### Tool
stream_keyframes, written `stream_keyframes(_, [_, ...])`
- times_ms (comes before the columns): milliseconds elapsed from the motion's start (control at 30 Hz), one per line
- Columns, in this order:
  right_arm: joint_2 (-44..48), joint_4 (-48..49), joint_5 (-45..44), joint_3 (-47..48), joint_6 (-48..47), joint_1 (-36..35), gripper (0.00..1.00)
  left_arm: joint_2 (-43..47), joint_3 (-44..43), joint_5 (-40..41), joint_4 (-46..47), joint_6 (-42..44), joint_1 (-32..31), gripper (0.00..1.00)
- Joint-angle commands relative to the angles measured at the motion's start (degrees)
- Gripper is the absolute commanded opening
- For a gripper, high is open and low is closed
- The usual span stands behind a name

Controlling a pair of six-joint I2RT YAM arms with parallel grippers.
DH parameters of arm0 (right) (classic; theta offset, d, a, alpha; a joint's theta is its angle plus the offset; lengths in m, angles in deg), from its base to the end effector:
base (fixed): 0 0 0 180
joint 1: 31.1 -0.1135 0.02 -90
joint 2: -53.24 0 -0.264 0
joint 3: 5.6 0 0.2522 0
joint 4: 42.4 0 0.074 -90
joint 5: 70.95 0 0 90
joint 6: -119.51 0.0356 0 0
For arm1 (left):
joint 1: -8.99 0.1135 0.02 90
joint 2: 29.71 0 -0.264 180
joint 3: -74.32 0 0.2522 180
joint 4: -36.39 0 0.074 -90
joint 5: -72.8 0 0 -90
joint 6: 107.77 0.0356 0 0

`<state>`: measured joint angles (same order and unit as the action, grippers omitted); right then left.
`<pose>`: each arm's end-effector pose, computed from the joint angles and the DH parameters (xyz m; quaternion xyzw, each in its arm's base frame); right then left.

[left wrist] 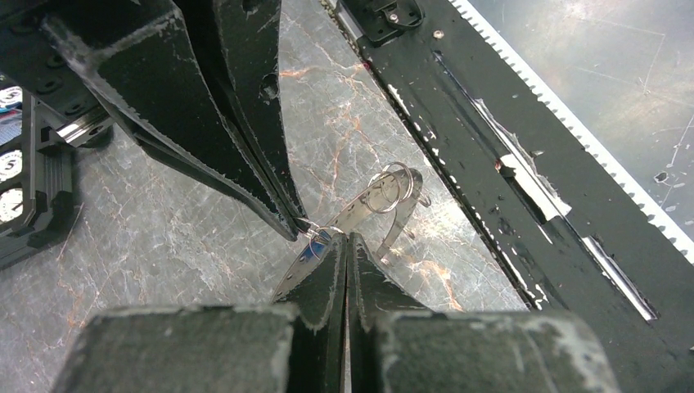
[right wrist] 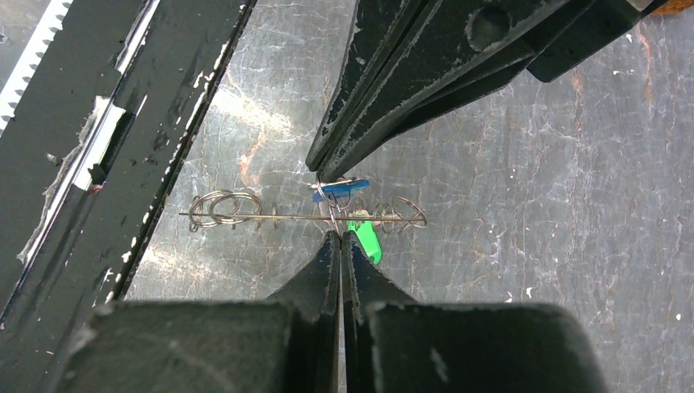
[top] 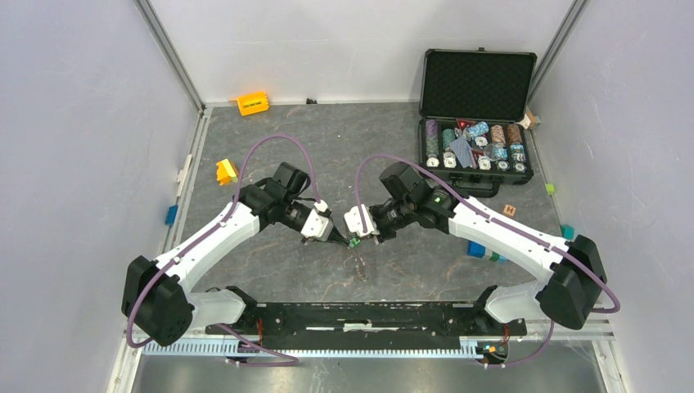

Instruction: Put the keys on the keyring

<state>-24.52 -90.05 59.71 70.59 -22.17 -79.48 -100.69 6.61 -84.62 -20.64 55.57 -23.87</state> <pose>0.1700 0.2263 0.2881 -0.7514 0.4719 0.3161 0.3359 0.1747 -0.1520 0.2725 0.7284 0.3690 -0.4296 0.3856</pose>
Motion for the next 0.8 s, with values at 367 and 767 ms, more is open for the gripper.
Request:
stream_keyframes(367, [2.57,2.86,1.94,2.43,1.15,1.66,0.00,0.93,-0.01,1.41,-0.50,3.07,-0.28,0.02])
stream_keyframes(767, [3.95,6.61,4.87,1.61,5.60,2.63,0.00,-0.42,-1.08,1.22,-0.46,2.87,-0.24,0.02])
